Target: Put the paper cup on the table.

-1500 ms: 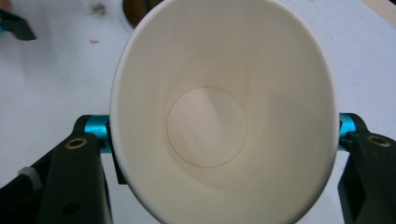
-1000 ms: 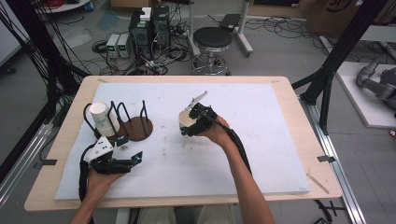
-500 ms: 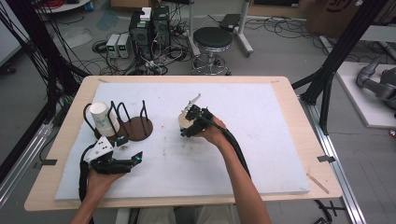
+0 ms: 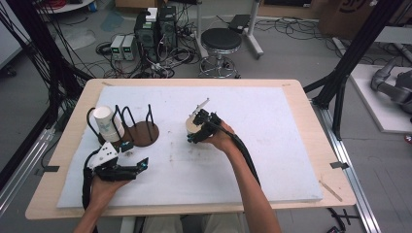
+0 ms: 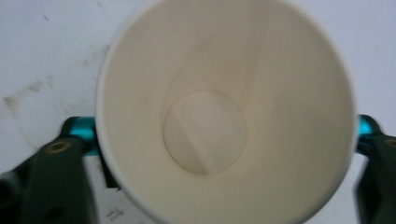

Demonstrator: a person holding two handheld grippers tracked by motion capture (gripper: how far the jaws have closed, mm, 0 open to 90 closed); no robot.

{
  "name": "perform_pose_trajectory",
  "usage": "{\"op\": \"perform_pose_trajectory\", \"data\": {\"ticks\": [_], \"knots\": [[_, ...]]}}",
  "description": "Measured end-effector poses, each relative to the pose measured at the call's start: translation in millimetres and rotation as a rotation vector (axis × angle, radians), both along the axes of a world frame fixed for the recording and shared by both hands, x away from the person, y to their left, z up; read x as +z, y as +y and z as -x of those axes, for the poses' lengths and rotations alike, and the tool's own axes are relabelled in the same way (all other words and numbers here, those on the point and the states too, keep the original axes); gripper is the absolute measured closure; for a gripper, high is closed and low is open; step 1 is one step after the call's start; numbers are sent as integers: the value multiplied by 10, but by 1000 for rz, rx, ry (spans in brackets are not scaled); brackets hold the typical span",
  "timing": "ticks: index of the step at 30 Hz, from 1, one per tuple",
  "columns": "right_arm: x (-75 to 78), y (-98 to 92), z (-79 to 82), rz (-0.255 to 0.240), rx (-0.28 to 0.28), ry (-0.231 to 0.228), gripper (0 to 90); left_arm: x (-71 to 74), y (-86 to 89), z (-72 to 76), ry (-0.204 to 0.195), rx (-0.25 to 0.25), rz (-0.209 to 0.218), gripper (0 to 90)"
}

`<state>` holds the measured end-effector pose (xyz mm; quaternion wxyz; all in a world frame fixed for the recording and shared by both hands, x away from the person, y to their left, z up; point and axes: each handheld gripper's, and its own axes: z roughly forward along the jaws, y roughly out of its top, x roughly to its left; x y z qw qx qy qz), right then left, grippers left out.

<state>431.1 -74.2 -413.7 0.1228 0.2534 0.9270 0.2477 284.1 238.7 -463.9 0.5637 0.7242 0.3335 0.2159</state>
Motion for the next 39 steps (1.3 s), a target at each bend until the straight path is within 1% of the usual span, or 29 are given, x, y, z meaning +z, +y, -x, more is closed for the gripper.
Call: {"op": "perform_pose_trajectory", "data": {"ticks": [1, 3, 4, 6, 8, 13, 22, 23, 24, 27, 28, 29, 30, 31, 32, 33, 35, 36, 37, 38, 39], "knots": [[-57, -1, -12, 18, -16, 21, 138, 0, 0, -1, 1, -1, 1, 148], [-74, 6, -12, 21, -18, 26, 138, 0, 1, -1, 1, -1, 1, 148], [-74, 6, -12, 21, -18, 26, 138, 0, 1, -1, 1, -1, 2, 148], [-57, 20, -9, 2, -6, 10, 138, 0, 2, -2, 1, 0, 3, 148], [-51, 19, -10, -5, 0, 14, 139, 0, 2, -3, 2, -1, 3, 148], [-49, -2, -12, -4, -2, 24, 139, 1, 0, -3, 2, -1, -2, 148], [-3, -66, 23, -4, -5, 19, 139, 0, 0, 2, -3, 0, 0, 148], [11, -117, 49, -35, -7, 15, 140, 0, 1, 2, -3, 0, 0, 148], [11, -117, 49, -35, -7, 15, 140, 0, 1, 2, -3, 0, 2, 148], [11, -242, 104, -62, -24, 11, 140, -1, 0, 0, -1, 0, 5, 148], [11, -242, 104, -62, -24, 11, 140, -1, 1, 0, -1, 0, 5, 148], [25, -311, 153, -84, -38, 6, 140, 0, 1, -1, 0, -1, 2, 148], [33, -350, 180, -95, -40, -3, 140, 0, 1, -1, 0, -1, 2, 148], [33, -350, 180, -95, -40, -3, 140, 1, 2, -6, 2, -3, -1, 148], [50, -418, 240, -118, -41, -15, 140, 1, 0, -10, 8, -1, -1, 148], [50, -418, 240, -118, -41, -15, 140, 1, 0, -10, 8, -1, -1, 148], [92, -543, 364, -159, -55, -36, 140, 0, 0, -7, 4, 1, -1, 148], [92, -543, 364, -159, -55, -36, 140, 0, 0, -7, 4, 1, -1, 148], [115, -620, 433, -182, -65, -53, 140, 0, -1, -6, 2, 2, -3, 148], [115, -620, 433, -182, -65, -53, 140, 1, -3, -4, 2, 2, -4, 148], [123, -658, 465, -197, -67, -60, 140, 1, -7, -3, 1, 6, -4, 148]]}}
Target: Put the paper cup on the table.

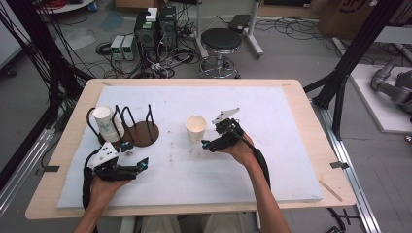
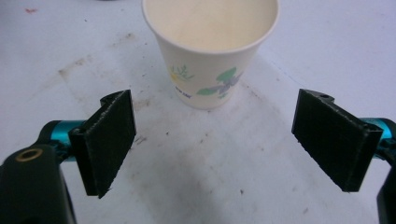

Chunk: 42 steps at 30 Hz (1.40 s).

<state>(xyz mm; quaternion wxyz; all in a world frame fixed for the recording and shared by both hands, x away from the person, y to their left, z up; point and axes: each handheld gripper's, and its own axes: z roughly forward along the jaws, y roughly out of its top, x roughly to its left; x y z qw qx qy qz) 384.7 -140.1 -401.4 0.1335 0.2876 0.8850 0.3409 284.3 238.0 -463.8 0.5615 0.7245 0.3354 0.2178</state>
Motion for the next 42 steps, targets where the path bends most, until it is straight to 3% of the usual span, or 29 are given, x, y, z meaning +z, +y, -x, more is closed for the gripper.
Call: {"op": "perform_pose_trajectory", "data": {"ticks": [11, 22, 28, 36, 42], "knots": [[-36, -495, 350, -130, -68, -81, 146, 0, 2, 4, -1, 5, 0, 148], [-236, -1015, 649, -251, -147, -178, 154, -5, 35, -7, 11, 14, 36, 148], [-382, -1129, 716, -282, -188, -190, 154, -4, 33, -2, 8, 14, 36, 148], [-464, -1179, 775, -301, -203, -237, 154, -6, 37, -2, 6, 18, 37, 148], [-481, -1191, 771, -301, -208, -237, 154, -6, 38, 0, 6, 17, 39, 148]]}}
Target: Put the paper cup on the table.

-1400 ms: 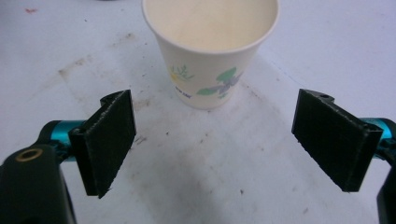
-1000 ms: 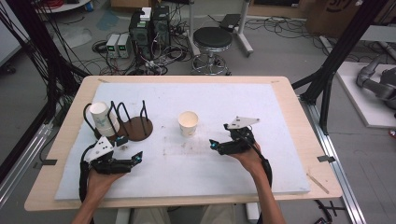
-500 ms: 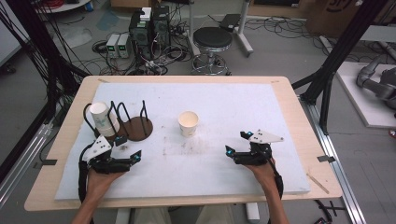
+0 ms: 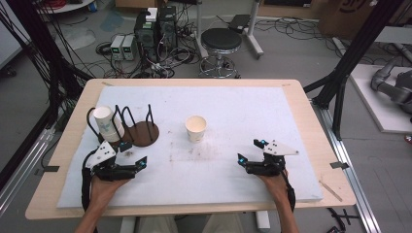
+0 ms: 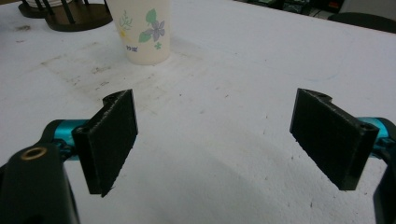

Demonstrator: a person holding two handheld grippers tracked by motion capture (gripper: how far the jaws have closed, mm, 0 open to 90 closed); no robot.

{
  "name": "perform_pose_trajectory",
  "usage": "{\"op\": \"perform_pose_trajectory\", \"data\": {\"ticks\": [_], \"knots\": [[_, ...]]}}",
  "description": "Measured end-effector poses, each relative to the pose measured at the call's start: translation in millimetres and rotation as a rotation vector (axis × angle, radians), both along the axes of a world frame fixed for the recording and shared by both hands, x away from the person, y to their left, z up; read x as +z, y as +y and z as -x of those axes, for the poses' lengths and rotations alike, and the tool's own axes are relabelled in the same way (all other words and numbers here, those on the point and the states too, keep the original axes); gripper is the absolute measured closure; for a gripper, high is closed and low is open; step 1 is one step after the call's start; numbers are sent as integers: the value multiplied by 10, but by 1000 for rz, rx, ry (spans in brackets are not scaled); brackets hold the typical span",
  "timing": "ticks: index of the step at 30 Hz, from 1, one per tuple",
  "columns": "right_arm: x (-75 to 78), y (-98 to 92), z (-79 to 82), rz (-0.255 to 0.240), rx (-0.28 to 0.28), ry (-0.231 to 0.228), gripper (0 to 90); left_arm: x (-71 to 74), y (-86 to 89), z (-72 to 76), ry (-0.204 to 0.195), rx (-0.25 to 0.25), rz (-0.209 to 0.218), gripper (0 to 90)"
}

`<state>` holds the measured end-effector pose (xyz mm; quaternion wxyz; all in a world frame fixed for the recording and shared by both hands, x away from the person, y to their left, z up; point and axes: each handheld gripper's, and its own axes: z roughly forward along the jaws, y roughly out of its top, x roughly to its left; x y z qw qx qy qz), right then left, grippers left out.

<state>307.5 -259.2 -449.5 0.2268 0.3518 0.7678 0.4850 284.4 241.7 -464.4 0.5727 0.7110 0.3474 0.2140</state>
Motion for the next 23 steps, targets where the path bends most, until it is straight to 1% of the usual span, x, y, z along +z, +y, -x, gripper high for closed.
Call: {"op": "perform_pose_trajectory", "data": {"ticks": [5, 6, 8, 12, 14, 15, 19, 23], "knots": [[-4, -7, 10, -9, -5, -4, 154, 0, -4, 2, -1, -1, -5, 148], [-8, -9, 24, -12, -13, -18, 154, 1, -4, 2, -1, -3, -6, 148], [-10, -13, 30, -14, -14, -22, 154, 0, -1, 3, -2, 0, -3, 148], [-13, -8, 20, -7, -9, -13, 154, 0, 4, 4, -4, -2, -1, 148], [-14, -3, 17, 3, -4, -21, 154, -1, 1, 5, -3, -3, 0, 148], [-14, 3, 24, 0, -4, -13, 154, -1, 1, 5, -3, -3, 0, 148], [-15, 5, 19, 6, -1, -14, 154, -1, 5, 5, -2, 0, 2, 148], [-15, -3, 10, -1, 0, -6, 154, -1, 7, 6, -3, 0, 7, 148]]}}
